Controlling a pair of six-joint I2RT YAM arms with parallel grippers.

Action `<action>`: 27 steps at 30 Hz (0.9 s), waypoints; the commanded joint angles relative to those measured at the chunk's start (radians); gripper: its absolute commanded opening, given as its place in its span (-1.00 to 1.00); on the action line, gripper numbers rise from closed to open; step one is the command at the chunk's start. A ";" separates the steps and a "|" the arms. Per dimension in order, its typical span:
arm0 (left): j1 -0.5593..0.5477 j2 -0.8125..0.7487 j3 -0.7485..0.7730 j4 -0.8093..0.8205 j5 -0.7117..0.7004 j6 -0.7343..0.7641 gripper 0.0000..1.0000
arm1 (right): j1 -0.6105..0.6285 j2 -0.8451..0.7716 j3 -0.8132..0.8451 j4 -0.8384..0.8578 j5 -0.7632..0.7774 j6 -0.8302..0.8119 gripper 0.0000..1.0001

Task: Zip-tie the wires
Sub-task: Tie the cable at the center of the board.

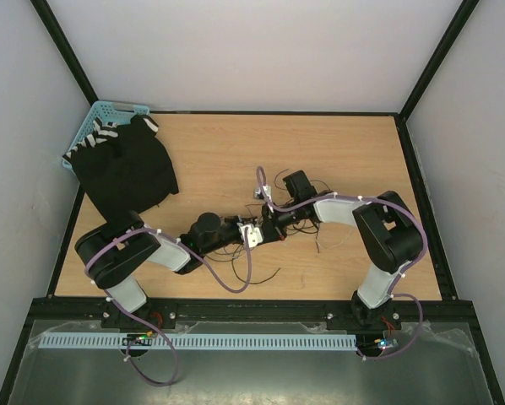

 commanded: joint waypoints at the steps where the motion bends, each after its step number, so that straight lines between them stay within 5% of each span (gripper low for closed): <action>1: -0.009 0.009 -0.009 0.054 -0.006 0.016 -1.00 | -0.010 0.008 0.033 -0.029 -0.056 0.005 -1.00; 27: -0.030 0.021 -0.015 0.098 -0.067 0.075 -1.00 | -0.016 0.034 0.090 -0.159 -0.093 0.051 -1.00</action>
